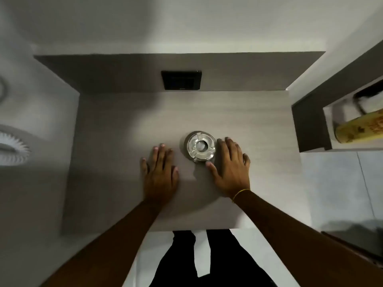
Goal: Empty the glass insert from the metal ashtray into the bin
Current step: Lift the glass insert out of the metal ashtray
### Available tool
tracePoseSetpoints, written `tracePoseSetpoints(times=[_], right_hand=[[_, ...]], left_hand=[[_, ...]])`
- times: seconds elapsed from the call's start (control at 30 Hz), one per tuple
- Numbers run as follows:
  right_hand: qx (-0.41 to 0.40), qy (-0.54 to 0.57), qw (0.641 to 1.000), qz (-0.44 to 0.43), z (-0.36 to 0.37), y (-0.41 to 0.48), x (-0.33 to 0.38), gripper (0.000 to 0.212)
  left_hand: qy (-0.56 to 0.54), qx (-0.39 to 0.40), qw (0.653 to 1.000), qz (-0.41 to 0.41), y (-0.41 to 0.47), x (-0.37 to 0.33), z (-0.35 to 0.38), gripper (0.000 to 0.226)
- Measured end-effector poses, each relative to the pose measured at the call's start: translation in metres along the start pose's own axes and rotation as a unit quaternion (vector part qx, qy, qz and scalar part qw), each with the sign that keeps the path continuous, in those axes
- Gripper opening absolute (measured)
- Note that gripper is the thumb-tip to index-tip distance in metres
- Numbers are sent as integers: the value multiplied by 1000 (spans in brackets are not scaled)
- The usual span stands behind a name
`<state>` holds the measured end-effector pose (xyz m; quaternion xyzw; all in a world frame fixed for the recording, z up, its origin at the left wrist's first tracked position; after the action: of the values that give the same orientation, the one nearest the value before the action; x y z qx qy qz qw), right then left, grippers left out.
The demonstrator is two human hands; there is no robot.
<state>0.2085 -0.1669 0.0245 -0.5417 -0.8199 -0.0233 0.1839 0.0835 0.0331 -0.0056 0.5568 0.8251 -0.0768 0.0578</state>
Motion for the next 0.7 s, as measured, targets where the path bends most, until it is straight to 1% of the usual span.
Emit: tracePoseSetpoints(times=[0.1,0.17,0.23,0.27,0.33,0.4,0.5,0.7], right_hand=[[-27,72,997,-29,-11,23,20,89],[-12,72,995,-62,-13,37,41,93],[39,39,996,-74,-9,47,61,99],[75,16,994,-80,-7,51,70,101],[130,-35,986,-98,-2,55,81,98],[165,-81,977,-110,5,57,86,96],[194,-110,969,-108,9,60,89,96],[211,-119,963,-122,12,63,96,100]], left_hand=[[-10,17,1000,-11,4,5,8,66],[-10,19,1000,-13,3,7,8,67],[-14,30,999,-11,2,7,11,67],[-16,21,1000,-7,3,8,11,67],[-20,26,999,-7,2,8,12,68],[-23,25,999,-10,2,9,13,69],[-28,22,999,-10,3,10,15,69],[-31,14,999,-13,2,10,14,69]])
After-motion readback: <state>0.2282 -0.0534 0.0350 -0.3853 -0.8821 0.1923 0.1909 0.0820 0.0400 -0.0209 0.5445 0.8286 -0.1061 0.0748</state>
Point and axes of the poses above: each hand's wrist, its own y-axis towards the middle knuckle, its own z-axis out of the palm, x = y × z, the point moved 9 cm from there along y, towards the middle knuckle
